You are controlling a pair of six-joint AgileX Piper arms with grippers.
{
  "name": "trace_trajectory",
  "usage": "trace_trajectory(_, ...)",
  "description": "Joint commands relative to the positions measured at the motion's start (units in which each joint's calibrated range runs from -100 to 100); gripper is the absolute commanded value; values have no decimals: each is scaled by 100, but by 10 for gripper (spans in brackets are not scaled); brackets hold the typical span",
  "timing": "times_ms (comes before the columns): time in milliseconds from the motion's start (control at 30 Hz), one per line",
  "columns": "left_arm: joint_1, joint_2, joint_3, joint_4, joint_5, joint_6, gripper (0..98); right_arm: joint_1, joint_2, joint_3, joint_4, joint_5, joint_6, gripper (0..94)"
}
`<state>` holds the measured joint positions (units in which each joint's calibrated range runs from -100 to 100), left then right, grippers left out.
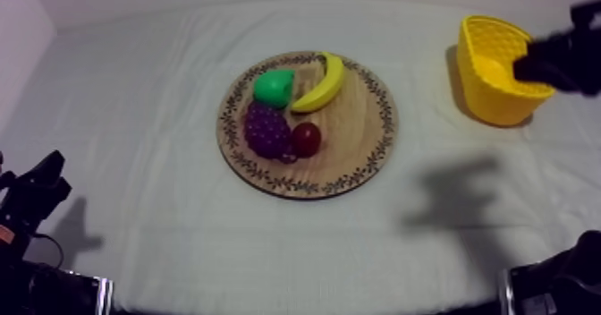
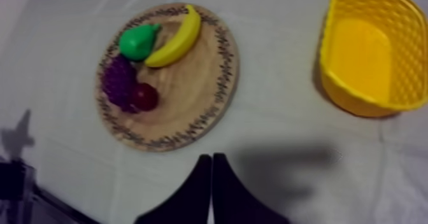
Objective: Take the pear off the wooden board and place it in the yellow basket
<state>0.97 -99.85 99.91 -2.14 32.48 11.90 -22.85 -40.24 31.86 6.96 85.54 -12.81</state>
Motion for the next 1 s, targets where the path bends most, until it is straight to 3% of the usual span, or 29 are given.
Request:
trace_trajectory(0,1,2,-2,1,2,0,1,-134,1306,-1951,-65,361,-134,4)
trace_trajectory(400,1,2,-2,1,2,0,1,-608,4122,-4750,-85,1025,-801,4)
trace_trajectory(733,1,2,-2,1,2,0,1,-732,5948,-6298,-145,1222,-1109,5)
trace_trajectory(833,1,2,-2,1,2,0,1,-763,6326,-6559,-151,1232,-1127,52)
trace_trajectory(967,1,2,-2,1,2,0,1,-835,6666,-6735,-110,1238,-1108,196)
